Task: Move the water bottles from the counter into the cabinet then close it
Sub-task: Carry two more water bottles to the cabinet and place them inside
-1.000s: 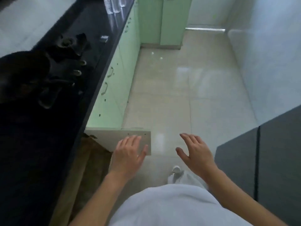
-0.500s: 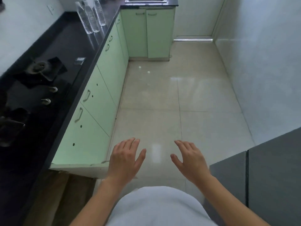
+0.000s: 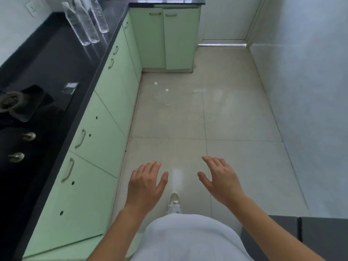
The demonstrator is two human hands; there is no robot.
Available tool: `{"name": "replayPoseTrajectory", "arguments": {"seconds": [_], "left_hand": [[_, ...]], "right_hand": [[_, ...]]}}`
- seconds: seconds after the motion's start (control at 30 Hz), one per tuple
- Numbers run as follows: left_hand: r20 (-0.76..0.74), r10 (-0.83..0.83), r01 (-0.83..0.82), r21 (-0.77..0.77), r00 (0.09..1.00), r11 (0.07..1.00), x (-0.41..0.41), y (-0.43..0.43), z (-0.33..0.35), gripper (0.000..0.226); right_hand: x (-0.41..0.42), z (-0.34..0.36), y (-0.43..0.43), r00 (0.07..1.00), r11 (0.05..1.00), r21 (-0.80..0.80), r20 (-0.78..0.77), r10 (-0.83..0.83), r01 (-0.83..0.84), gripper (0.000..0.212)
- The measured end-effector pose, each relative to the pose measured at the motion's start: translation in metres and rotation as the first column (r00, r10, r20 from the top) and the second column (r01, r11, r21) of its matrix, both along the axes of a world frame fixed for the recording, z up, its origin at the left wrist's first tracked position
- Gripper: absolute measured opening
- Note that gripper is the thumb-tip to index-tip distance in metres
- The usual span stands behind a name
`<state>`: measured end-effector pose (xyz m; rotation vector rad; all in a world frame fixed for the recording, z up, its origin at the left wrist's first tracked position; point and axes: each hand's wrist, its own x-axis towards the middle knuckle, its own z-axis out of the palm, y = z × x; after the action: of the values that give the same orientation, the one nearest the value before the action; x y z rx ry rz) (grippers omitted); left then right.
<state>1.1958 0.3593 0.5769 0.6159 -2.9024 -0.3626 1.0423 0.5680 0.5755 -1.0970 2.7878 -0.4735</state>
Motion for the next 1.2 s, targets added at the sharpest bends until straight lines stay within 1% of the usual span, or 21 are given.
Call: {"name": "replayPoseTrajectory", "arguments": {"seconds": [0.07, 0.13, 0.27, 0.4, 0.5, 0.57, 0.67, 0.7, 0.73, 0.83, 0.93, 1.03, 1.1, 1.2], "left_hand": [[-0.011, -0.075, 0.075, 0.011, 0.997, 0.997, -0.048, -0.007, 0.002, 0.052], [-0.015, -0.179, 0.178, -0.014, 0.984, 0.984, -0.099, -0.010, 0.005, 0.050], [0.002, -0.360, 0.359, -0.044, 0.933, 0.932, -0.196, -0.013, 0.011, 0.050], [0.010, -0.447, 0.447, -0.066, 0.894, 0.892, -0.283, -0.021, 0.006, 0.051], [0.017, -0.454, 0.454, -0.091, 0.891, 0.887, -0.341, -0.035, -0.002, 0.051], [0.038, -0.415, 0.417, -0.099, 0.909, 0.904, -0.370, -0.048, -0.004, 0.051], [0.042, -0.306, 0.308, -0.101, 0.951, 0.946, -0.405, -0.073, 0.000, 0.052], [0.034, -0.254, 0.256, -0.103, 0.967, 0.961, -0.412, -0.083, 0.002, 0.053], [0.012, -0.201, 0.201, -0.126, 0.980, 0.972, -0.419, -0.092, 0.003, 0.053], [0.061, -0.044, 0.050, -0.102, 0.997, 0.994, -0.434, -0.125, 0.007, 0.054], [0.079, 0.079, -0.069, -0.126, 0.994, 0.990, -0.440, -0.160, 0.008, 0.054], [0.112, 0.149, -0.136, -0.112, 0.983, 0.984, -0.455, -0.198, 0.004, 0.054], [0.114, 0.183, -0.170, -0.114, 0.977, 0.979, -0.470, -0.227, -0.004, 0.054], [0.114, 0.176, -0.167, -0.086, 0.978, 0.982, -0.503, -0.273, -0.011, 0.053]], "right_hand": [[-0.031, 0.004, 0.001, 0.997, 0.997, 0.001, -0.001, -0.077, 0.077, 0.062], [-0.062, 0.008, 0.004, 0.987, 0.987, -0.002, -0.019, -0.160, 0.160, 0.060], [-0.119, 0.011, 0.014, 0.951, 0.951, -0.020, -0.017, -0.310, 0.309, 0.054], [-0.182, 0.006, 0.019, 0.922, 0.921, -0.020, 0.012, -0.388, 0.388, 0.054], [-0.238, -0.007, 0.010, 0.917, 0.917, -0.027, 0.033, -0.398, 0.399, 0.056], [-0.277, -0.013, -0.004, 0.926, 0.926, -0.035, 0.064, -0.372, 0.375, 0.057], [-0.336, -0.011, -0.041, 0.953, 0.954, -0.048, 0.081, -0.291, 0.295, 0.056], [-0.355, -0.008, -0.056, 0.965, 0.966, -0.054, 0.085, -0.247, 0.252, 0.056], [-0.373, -0.006, -0.072, 0.979, 0.978, -0.060, 0.058, -0.197, 0.201, 0.055], [-0.426, 0.001, -0.127, 0.998, 0.998, -0.051, 0.053, -0.022, 0.025, 0.056], [-0.467, 0.006, -0.184, 0.995, 0.995, -0.046, 0.029, 0.092, -0.090, 0.058], [-0.504, 0.007, -0.240, 0.985, 0.985, -0.051, 0.032, 0.169, -0.167, 0.060], [-0.525, 0.001, -0.274, 0.980, 0.980, -0.024, 0.025, 0.196, -0.195, 0.062], [-0.554, -0.008, -0.317, 0.978, 0.980, 0.027, 0.068, 0.196, -0.198, 0.066]]}}
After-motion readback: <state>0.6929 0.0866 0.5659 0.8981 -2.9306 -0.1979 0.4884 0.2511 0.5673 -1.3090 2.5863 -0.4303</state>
